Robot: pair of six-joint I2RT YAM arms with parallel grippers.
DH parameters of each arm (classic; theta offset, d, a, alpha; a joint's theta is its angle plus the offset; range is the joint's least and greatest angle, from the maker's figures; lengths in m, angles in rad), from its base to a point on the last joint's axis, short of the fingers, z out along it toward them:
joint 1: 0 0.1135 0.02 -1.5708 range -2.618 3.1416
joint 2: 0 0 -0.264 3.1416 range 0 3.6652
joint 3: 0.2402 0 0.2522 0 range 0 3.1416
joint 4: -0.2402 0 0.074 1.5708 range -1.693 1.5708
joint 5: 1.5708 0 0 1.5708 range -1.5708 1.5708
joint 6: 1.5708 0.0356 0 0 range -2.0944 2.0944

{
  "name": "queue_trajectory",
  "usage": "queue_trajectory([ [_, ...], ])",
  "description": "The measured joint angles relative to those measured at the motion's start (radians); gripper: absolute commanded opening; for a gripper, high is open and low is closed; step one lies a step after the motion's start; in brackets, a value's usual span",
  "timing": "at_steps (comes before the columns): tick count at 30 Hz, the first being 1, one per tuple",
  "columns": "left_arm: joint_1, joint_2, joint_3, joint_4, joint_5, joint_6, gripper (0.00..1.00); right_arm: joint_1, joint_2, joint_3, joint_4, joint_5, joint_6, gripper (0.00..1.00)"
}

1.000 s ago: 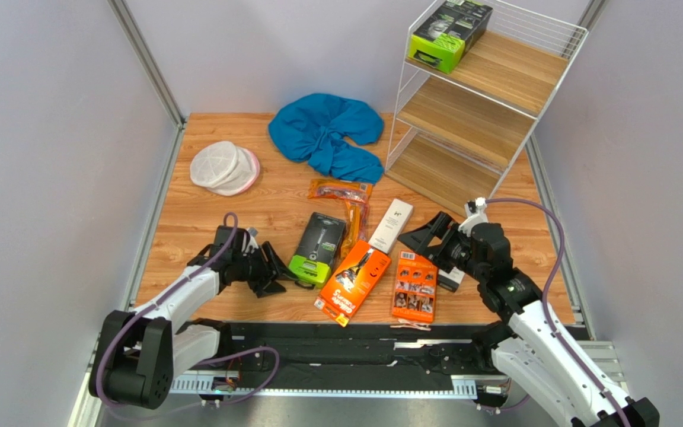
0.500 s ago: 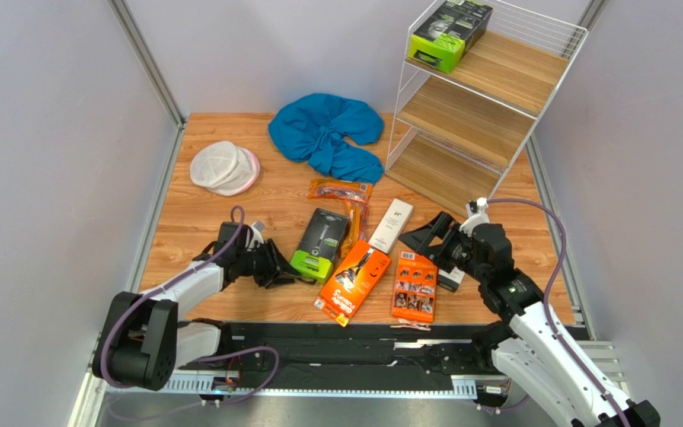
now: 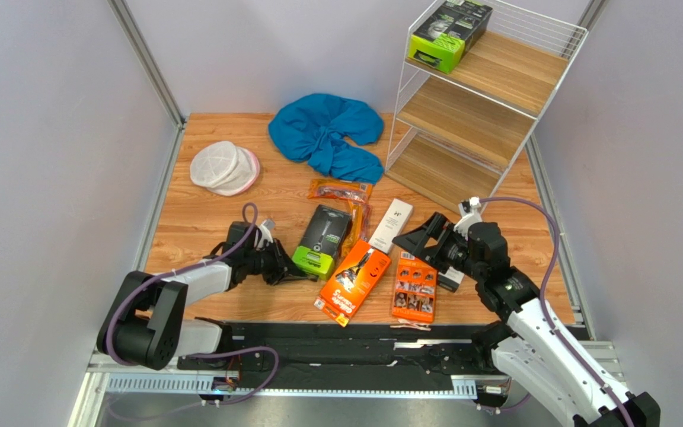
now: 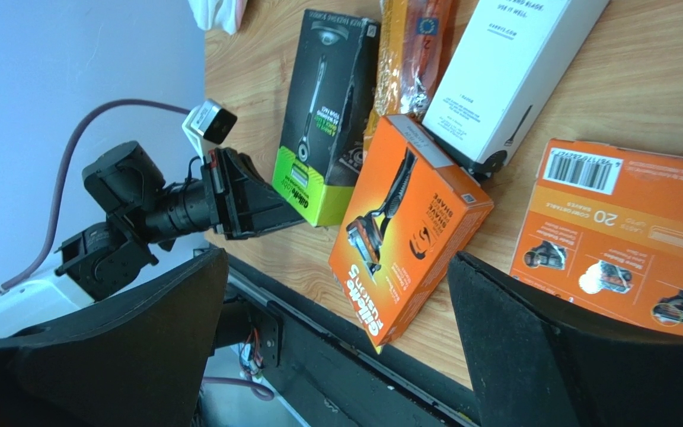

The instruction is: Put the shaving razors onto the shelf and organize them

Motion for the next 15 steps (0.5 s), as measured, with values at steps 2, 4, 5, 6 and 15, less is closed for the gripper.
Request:
queue_trajectory([
  [2, -0.001, -0.002, -0.002, 0.016, -0.003, -0.002, 0.0, 0.015, 0.0, 0.0, 0.004, -0.007, 0.005, 0.98],
  [4, -0.001, -0.014, -0.005, 0.022, -0.011, -0.003, 0.0, 0.037, 0.001, 0.0, 0.011, -0.01, 0.01, 0.98],
  [5, -0.001, -0.024, -0.007, 0.021, -0.017, -0.004, 0.0, 0.045, 0.001, -0.002, 0.019, -0.013, 0.014, 0.98],
  [6, -0.002, -0.042, -0.01, 0.017, -0.026, -0.003, 0.0, 0.058, 0.002, -0.003, 0.029, -0.014, 0.018, 0.98],
  [15, -0.002, -0.324, 0.008, -0.138, -0.073, 0.002, 0.0, 0.216, 0.132, -0.036, 0.188, -0.008, 0.09, 1.0],
])
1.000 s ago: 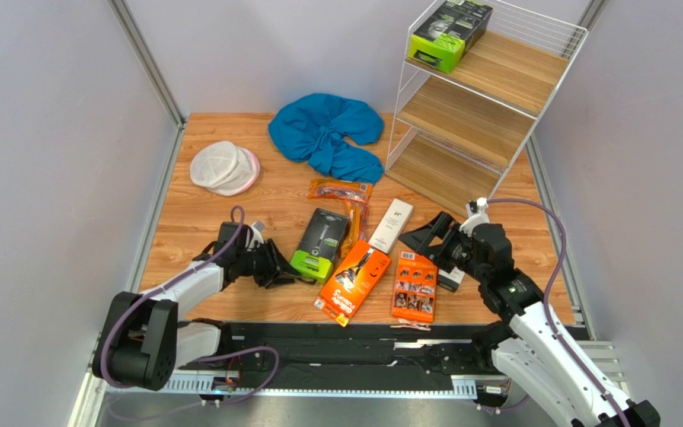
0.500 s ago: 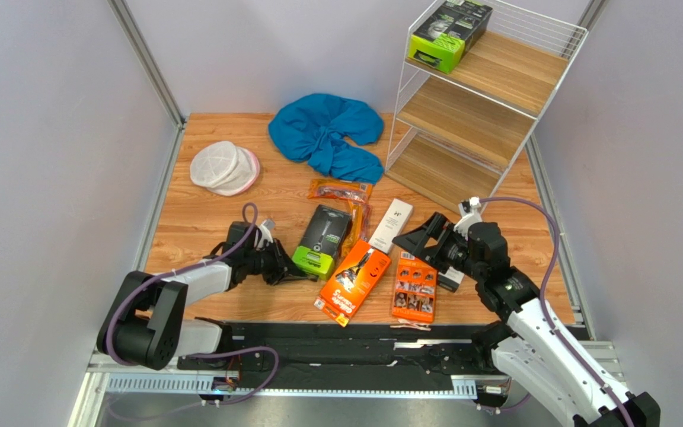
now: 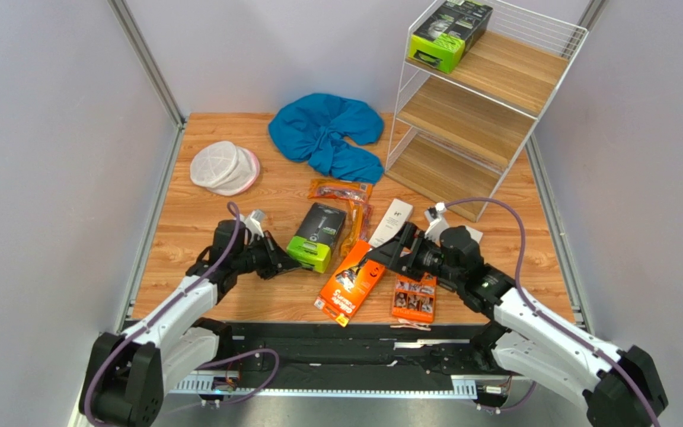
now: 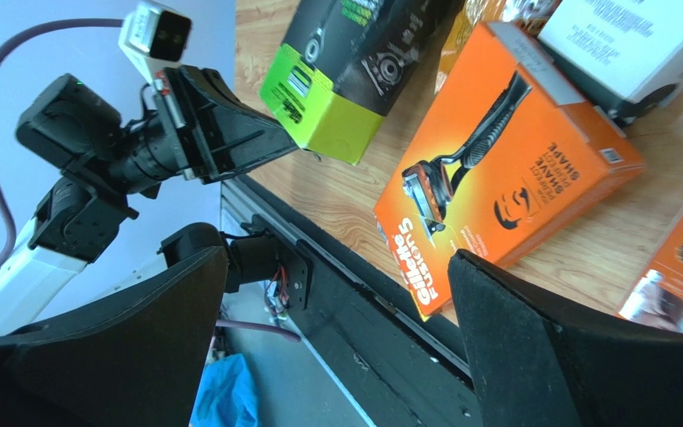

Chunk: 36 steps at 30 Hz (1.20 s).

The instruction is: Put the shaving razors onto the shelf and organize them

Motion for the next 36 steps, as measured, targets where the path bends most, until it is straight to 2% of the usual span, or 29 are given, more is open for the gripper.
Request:
queue_trajectory([
  [4, 0.0, -0.064, 0.021, -0.062, 0.0, 0.003, 0.0, 0.047, 0.114, -0.044, 0.149, -0.005, 0.071, 1.0],
  [17, 0.0, -0.117, 0.028, -0.189, 0.007, 0.029, 0.0, 0.166, 0.584, -0.024, 0.714, -0.032, 0.346, 1.0],
  [27, 0.0, -0.141, 0.042, -0.224, 0.018, 0.029, 0.0, 0.256, 0.705, 0.055, 0.816, -0.025, 0.45, 0.98],
  [36, 0.0, -0.163, 0.042, -0.235, 0.022, 0.029, 0.0, 0.289, 0.765, 0.033, 0.836, 0.007, 0.525, 0.97],
])
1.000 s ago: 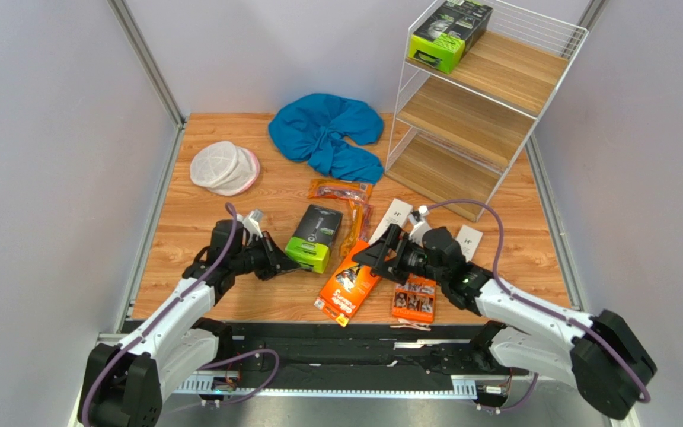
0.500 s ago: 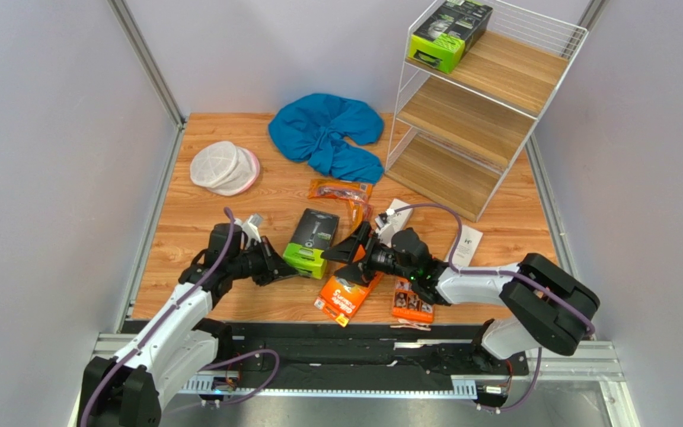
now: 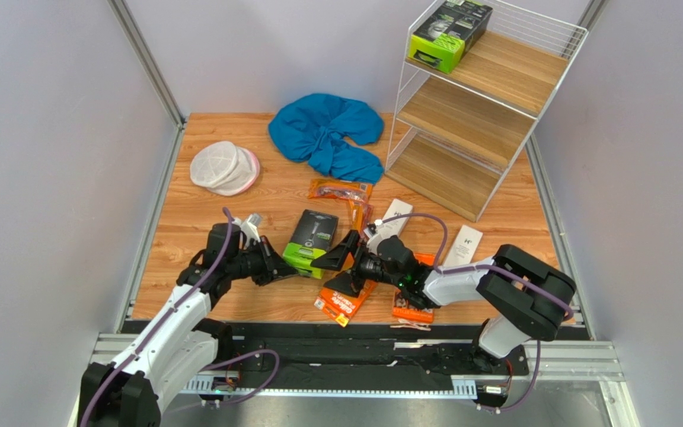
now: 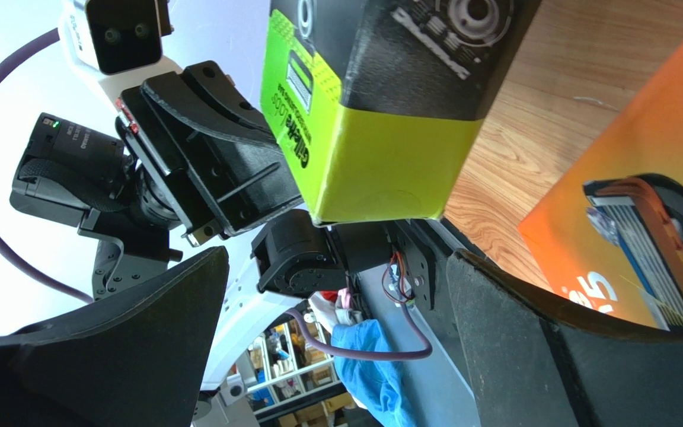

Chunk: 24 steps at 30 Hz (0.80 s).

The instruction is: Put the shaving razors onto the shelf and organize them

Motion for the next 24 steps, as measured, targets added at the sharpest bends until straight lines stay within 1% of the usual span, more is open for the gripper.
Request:
queue_trajectory([
  [4, 0.0, -0.001, 0.0, -0.001, 0.004, 0.0, 0.0, 0.004, 0.0, -0.006, 0.004, 0.022, 0.004, 0.97],
  [6, 0.0, -0.002, 0.0, -0.004, 0.005, 0.0, 0.0, 0.004, 0.018, -0.004, 0.027, 0.031, 0.008, 0.94],
  [9, 0.0, -0.006, 0.001, -0.006, 0.008, -0.001, 0.0, 0.005, 0.113, -0.004, 0.137, 0.051, 0.041, 0.9],
  [10, 0.0, -0.006, 0.002, -0.008, 0.009, -0.002, 0.0, 0.005, 0.145, -0.005, 0.181, 0.057, 0.05, 0.87],
  [12, 0.0, -0.007, 0.01, -0.011, 0.013, -0.003, 0.0, 0.005, 0.23, -0.005, 0.322, 0.068, 0.087, 0.84],
  [13, 0.0, -0.007, 0.014, -0.011, 0.017, -0.003, 0.0, 0.006, 0.267, -0.006, 0.366, 0.075, 0.098, 0.8],
  [15, 0.0, -0.008, 0.024, -0.011, 0.021, 0.0, 0.0, 0.006, 0.327, -0.011, 0.457, 0.086, 0.122, 0.79],
  [16, 0.0, -0.007, 0.027, -0.016, 0.02, 0.0, 0.0, 0.007, 0.349, -0.013, 0.501, 0.093, 0.137, 0.75],
  [19, 0.0, -0.007, 0.033, -0.024, 0.023, 0.001, 0.0, 0.008, 0.378, -0.013, 0.562, 0.108, 0.164, 0.71],
  [21, 0.0, -0.008, 0.033, -0.031, 0.023, 0.001, 0.0, 0.008, 0.387, -0.013, 0.572, 0.115, 0.175, 0.69],
  [22, 0.0, -0.008, 0.033, -0.034, 0.023, 0.001, 0.0, 0.008, 0.387, -0.017, 0.575, 0.121, 0.182, 0.66],
  [24, 0.0, -0.008, 0.033, -0.036, 0.024, 0.001, 0.0, 0.009, 0.384, -0.032, 0.583, 0.135, 0.189, 0.63],
])
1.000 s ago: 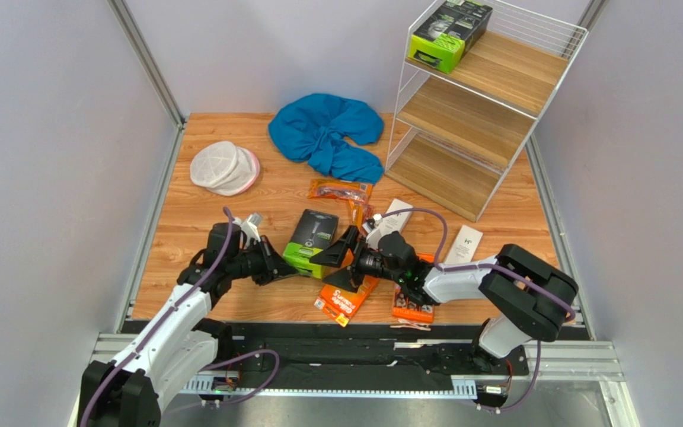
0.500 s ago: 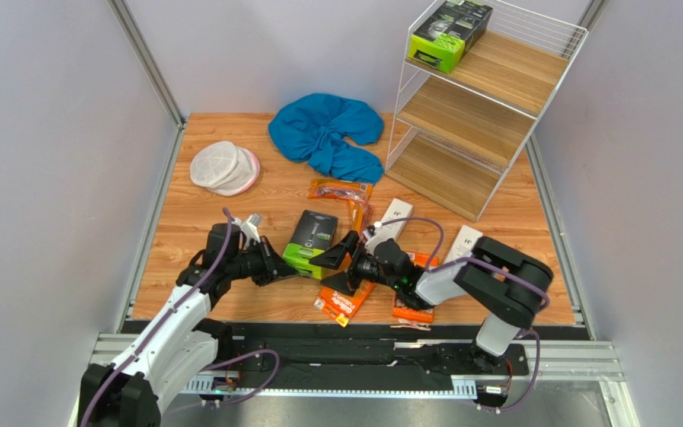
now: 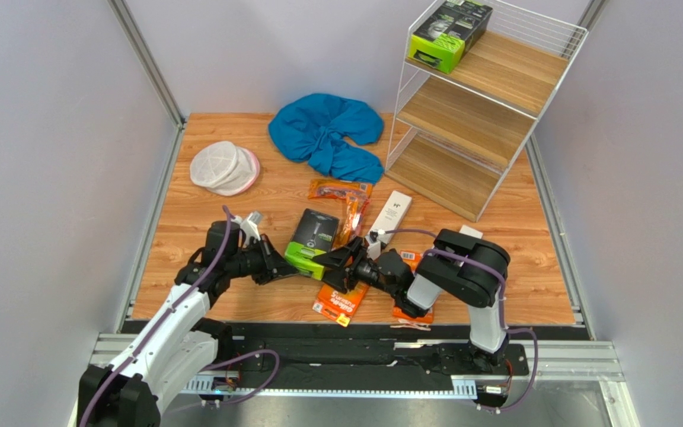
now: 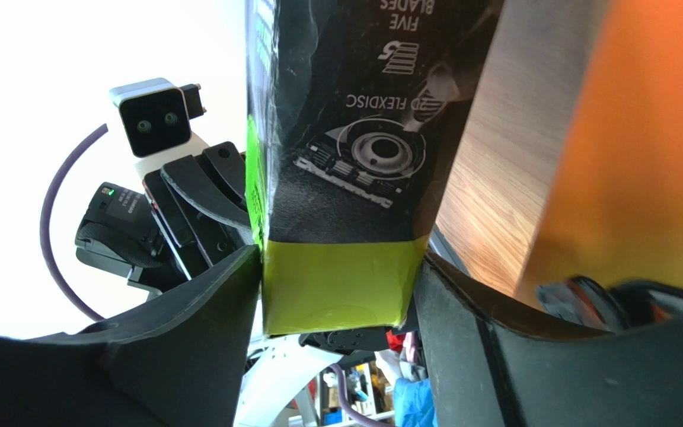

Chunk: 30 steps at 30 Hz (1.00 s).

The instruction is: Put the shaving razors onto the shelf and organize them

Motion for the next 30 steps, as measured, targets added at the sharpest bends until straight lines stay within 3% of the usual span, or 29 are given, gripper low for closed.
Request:
queue_trajectory([
  [9, 0.0, 0.0, 0.0, -0.01, 0.004, 0.001, 0.0, 0.001, -0.013, -0.014, -0.005, 0.011, 0.018, 0.23],
  [15, 0.0, -0.015, 0.0, -0.024, 0.002, 0.016, 0.03, 0.002, -0.028, -0.014, -0.026, 0.007, 0.015, 0.12],
  [18, 0.0, -0.024, 0.0, -0.038, -0.002, 0.027, 0.14, 0.003, -0.032, -0.014, -0.032, 0.003, 0.011, 0.08],
  [22, -0.001, -0.047, 0.027, -0.095, -0.027, 0.063, 0.46, 0.003, -0.042, -0.014, -0.058, -0.009, -0.01, 0.01],
  [26, -0.001, -0.114, 0.071, -0.14, -0.069, 0.083, 0.62, 0.003, -0.055, -0.011, -0.083, -0.024, -0.039, 0.0],
  [29, -0.001, -0.155, 0.1, -0.174, -0.099, 0.09, 0.87, 0.003, -0.093, -0.011, -0.133, -0.041, -0.07, 0.0],
  [30, -0.001, -0.165, 0.11, -0.186, -0.109, 0.092, 0.91, 0.003, -0.117, -0.01, -0.16, -0.048, -0.089, 0.0],
])
